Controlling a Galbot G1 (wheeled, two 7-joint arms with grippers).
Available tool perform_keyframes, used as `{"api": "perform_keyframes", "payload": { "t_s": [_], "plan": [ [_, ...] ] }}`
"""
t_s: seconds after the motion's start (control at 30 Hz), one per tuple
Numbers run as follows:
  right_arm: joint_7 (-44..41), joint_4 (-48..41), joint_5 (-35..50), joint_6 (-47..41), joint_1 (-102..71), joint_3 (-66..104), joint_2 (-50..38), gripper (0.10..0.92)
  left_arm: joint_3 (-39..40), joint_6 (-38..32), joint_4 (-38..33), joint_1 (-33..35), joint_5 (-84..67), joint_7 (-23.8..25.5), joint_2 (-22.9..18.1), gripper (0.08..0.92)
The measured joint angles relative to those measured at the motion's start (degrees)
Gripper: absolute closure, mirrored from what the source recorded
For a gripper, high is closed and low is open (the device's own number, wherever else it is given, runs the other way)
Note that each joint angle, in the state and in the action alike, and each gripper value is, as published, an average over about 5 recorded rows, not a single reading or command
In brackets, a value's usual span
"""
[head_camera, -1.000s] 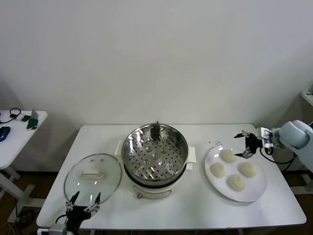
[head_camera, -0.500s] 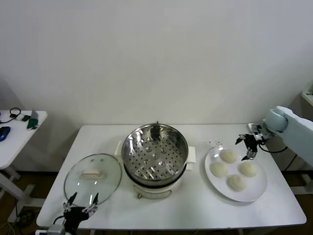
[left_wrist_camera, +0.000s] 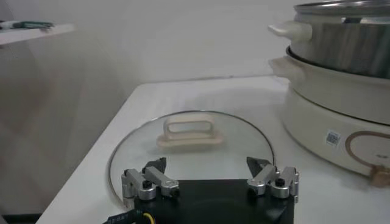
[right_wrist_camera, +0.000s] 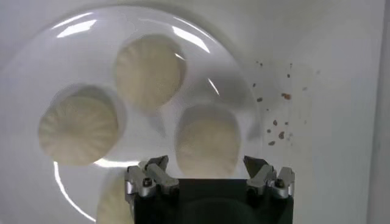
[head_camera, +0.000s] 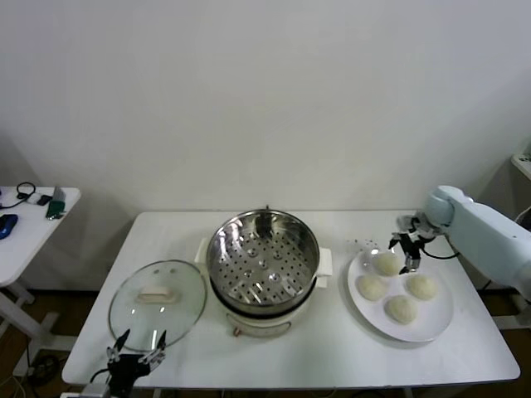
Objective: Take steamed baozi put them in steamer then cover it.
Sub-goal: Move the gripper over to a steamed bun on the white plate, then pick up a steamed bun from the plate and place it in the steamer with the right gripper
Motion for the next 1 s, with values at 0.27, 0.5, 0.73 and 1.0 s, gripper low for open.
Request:
{"api": "perform_keyframes", "payload": {
  "t_s": [0.27, 0.5, 0.73, 1.0],
  "plan": [
    [0.71, -1.82, -1.61, 0.66, -1.40, 2.87, 1.48, 0.237, -0.27, 0.08, -0.03, 0.40, 0.10, -0.04, 0.03, 0.177],
    [0.96, -1.46, -1.61, 1.01, -1.20, 3.22, 1.62, 0.301, -0.31, 0.12, -0.06, 0.39, 0.39, -0.13, 0.05, 0.177],
    [0.48, 2.90, 1.55, 1.52, 2.70, -1.03, -0.29, 0.304, -0.14, 0.14, -0.39, 0.39, 0.65, -0.15, -0.03, 0.177],
    [-0.28, 12.92, 9.93, 4.92, 19.06, -14.65, -1.19, 0.304, 0.16, 0.33, -0.65, 0.25, 1.07, -0.17, 0.33, 0.177]
  ]
}}
